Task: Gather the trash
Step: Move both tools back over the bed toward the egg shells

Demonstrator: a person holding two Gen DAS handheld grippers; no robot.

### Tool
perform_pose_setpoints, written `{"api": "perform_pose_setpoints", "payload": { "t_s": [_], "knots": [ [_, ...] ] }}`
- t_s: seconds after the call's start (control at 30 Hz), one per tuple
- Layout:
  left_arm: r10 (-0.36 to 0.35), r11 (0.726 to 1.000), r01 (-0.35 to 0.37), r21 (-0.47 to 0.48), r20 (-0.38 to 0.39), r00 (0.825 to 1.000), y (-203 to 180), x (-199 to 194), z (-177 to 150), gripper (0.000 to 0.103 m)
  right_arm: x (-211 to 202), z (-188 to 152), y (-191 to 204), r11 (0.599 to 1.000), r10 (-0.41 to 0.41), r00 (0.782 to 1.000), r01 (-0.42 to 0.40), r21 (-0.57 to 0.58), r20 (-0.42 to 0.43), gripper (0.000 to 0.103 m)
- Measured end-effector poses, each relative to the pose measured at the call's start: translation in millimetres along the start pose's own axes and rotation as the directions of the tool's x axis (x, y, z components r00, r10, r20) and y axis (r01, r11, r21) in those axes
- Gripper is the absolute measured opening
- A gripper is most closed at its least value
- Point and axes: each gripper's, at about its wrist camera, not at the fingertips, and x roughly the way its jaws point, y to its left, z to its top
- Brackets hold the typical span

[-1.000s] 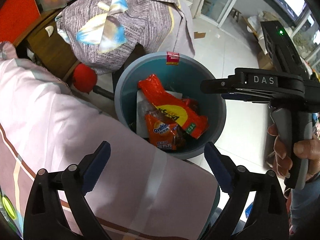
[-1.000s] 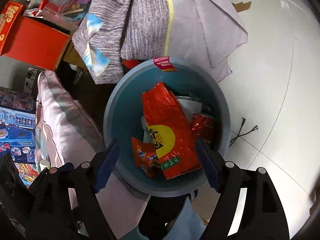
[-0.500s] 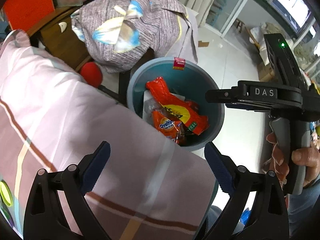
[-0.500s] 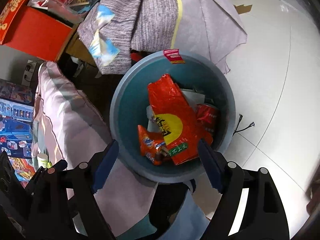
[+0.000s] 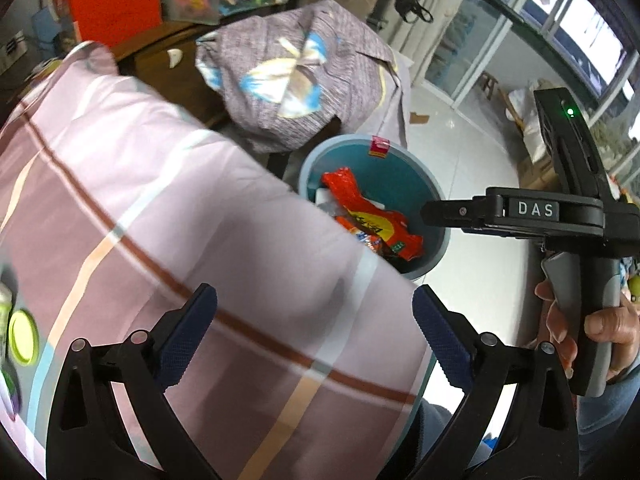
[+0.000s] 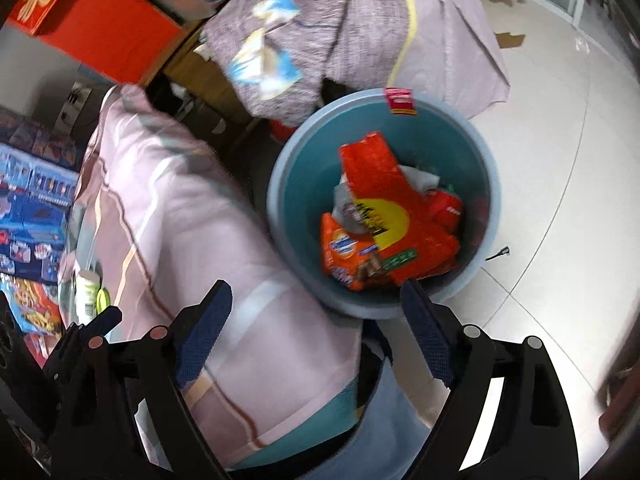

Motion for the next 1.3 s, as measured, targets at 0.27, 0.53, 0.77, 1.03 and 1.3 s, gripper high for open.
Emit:
{"api": "perform_pose_setpoints", "payload": {
  "t_s": [0.27,0.53,0.77,1.03,1.3],
  "knots": [
    [0.034,0.994,-0.028,-0.106,0.053,0.998,49.7,-32.7,-33.7,0.098,9.0,-16.9,67.4,0.993,0.004,0.999,-0.008,-0.121,-0.037,0.082],
    [0.129,0.961,-0.099,-0.260,0.103,0.986,131.2,-78.6,-79.8,0.098,37.1,-43.8,153.8,0.965,-0.011,0.994,-0.018,-0.263,-0.108,0.082],
    [0.272,0.901,-0.215,-0.377,0.104,0.957,212.7,-119.8,-129.2,0.098,69.1,-80.7,229.7,0.922,-0.045,0.982,-0.030,-0.387,-0.184,0.082],
    [0.313,0.833,-0.238,-0.499,0.071,0.947,283.2,-135.2,-172.2,0.098,101.4,-115.6,308.9,0.857,-0.102,0.964,-0.039,-0.514,-0.244,0.082],
    [0.303,0.842,-0.249,-0.478,0.037,0.952,305.4,-119.6,-169.7,0.098,127.5,-111.2,353.6,0.840,-0.121,0.956,-0.045,-0.541,-0.267,0.082]
  ]
}}
